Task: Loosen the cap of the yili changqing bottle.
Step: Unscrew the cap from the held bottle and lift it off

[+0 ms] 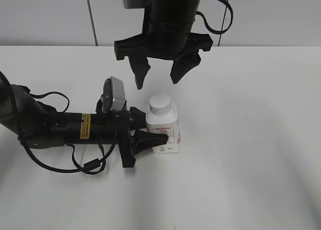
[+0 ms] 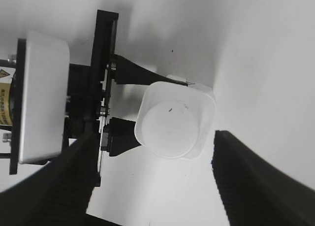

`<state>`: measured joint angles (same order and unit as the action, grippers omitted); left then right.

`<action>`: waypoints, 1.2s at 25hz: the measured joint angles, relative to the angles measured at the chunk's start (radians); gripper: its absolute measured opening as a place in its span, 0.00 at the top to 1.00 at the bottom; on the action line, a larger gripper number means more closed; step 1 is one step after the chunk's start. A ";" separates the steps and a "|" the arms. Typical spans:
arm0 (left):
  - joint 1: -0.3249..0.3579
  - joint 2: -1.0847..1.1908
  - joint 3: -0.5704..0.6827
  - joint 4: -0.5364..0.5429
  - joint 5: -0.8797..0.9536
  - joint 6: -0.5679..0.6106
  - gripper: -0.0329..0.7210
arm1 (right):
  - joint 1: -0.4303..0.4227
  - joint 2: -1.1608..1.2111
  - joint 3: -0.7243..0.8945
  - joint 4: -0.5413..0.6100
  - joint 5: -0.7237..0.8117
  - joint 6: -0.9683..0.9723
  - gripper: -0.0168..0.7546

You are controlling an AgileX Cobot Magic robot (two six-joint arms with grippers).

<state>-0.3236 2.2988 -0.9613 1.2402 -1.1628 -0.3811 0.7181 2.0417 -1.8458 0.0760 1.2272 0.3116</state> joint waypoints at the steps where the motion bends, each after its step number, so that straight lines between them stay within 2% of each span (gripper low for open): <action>1: 0.000 0.000 0.000 0.000 0.000 0.000 0.52 | 0.000 0.001 0.003 0.001 0.000 0.010 0.23; 19: 0.000 0.000 0.000 0.001 0.000 0.000 0.52 | 0.000 0.096 0.024 -0.035 -0.003 0.050 0.24; 22: 0.000 0.000 0.000 0.001 0.000 0.000 0.52 | 0.000 0.096 0.024 -0.035 -0.003 0.051 0.30; 26: 0.000 0.000 0.000 0.001 0.000 0.000 0.52 | 0.000 0.096 0.024 -0.032 -0.004 0.051 0.47; 30: 0.000 0.000 0.000 0.001 0.000 0.000 0.52 | 0.001 0.096 0.024 -0.032 -0.005 0.049 0.47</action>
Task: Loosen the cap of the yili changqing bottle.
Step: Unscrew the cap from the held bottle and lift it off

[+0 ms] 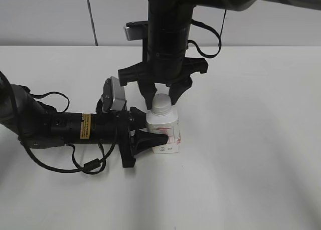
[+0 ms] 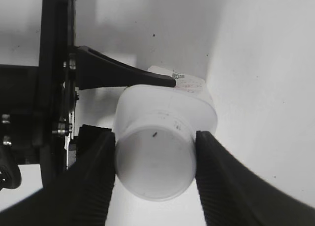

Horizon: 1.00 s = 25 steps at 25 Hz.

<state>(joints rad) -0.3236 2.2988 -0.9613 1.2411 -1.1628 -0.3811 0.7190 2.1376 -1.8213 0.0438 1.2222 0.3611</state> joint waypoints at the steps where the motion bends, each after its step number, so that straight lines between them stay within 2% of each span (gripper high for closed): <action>1: 0.000 0.000 0.000 0.000 0.000 0.000 0.52 | 0.000 0.000 0.000 0.000 0.000 -0.007 0.47; 5: 0.000 0.000 0.000 0.000 0.000 0.000 0.52 | 0.000 0.000 0.000 0.001 0.000 -0.127 0.47; 15: 0.000 0.000 0.000 0.001 0.000 0.000 0.52 | 0.000 0.000 -0.004 0.010 0.000 -0.876 0.47; 20: 0.000 0.000 0.000 0.000 0.000 0.000 0.52 | 0.000 0.000 -0.005 0.013 0.000 -1.071 0.47; 25: 0.000 0.000 0.000 0.000 0.001 0.000 0.52 | 0.000 0.000 -0.006 0.015 0.000 -1.183 0.47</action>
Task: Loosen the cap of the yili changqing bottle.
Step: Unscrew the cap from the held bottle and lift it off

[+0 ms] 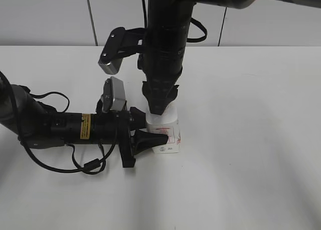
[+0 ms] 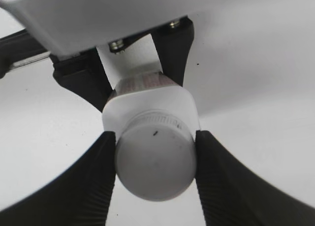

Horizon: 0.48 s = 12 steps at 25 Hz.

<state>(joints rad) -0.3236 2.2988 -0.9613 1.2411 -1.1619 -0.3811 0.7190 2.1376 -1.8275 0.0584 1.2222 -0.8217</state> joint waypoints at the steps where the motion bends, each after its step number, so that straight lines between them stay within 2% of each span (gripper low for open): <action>1: 0.000 0.000 0.000 0.000 0.000 0.000 0.52 | 0.000 0.000 0.000 0.001 0.000 -0.012 0.47; 12: 0.000 0.000 0.000 0.000 0.000 0.000 0.52 | 0.000 -0.003 0.000 0.002 0.000 -0.104 0.47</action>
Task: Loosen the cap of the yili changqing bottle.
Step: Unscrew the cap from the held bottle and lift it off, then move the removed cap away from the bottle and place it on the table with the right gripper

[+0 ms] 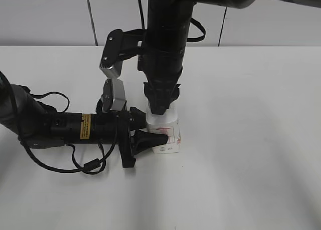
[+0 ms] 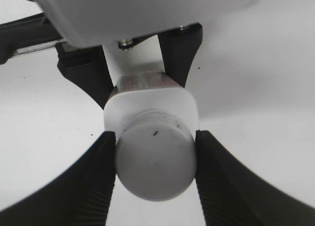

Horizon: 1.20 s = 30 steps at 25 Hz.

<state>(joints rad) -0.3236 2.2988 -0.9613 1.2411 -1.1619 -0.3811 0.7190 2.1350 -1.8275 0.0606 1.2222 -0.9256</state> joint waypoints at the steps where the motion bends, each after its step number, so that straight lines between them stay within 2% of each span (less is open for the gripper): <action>1: 0.000 0.000 0.000 0.000 0.000 0.000 0.52 | 0.000 -0.002 0.000 0.000 0.000 -0.001 0.47; 11: 0.000 0.000 0.000 0.000 0.000 0.000 0.52 | 0.000 -0.063 0.002 -0.007 0.001 0.000 0.48; 14: 0.000 0.000 0.000 0.000 0.000 0.000 0.52 | 0.000 -0.090 0.002 -0.008 0.001 0.060 0.48; 23: 0.000 0.000 0.000 0.000 0.000 0.000 0.52 | 0.000 -0.180 -0.005 -0.011 0.001 0.482 0.48; 30: 0.000 0.000 0.000 0.000 0.000 0.000 0.52 | 0.000 -0.196 -0.010 -0.011 0.001 1.073 0.48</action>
<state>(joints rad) -0.3236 2.2988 -0.9613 1.2411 -1.1619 -0.3811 0.7190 1.9385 -1.8375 0.0495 1.2231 0.1471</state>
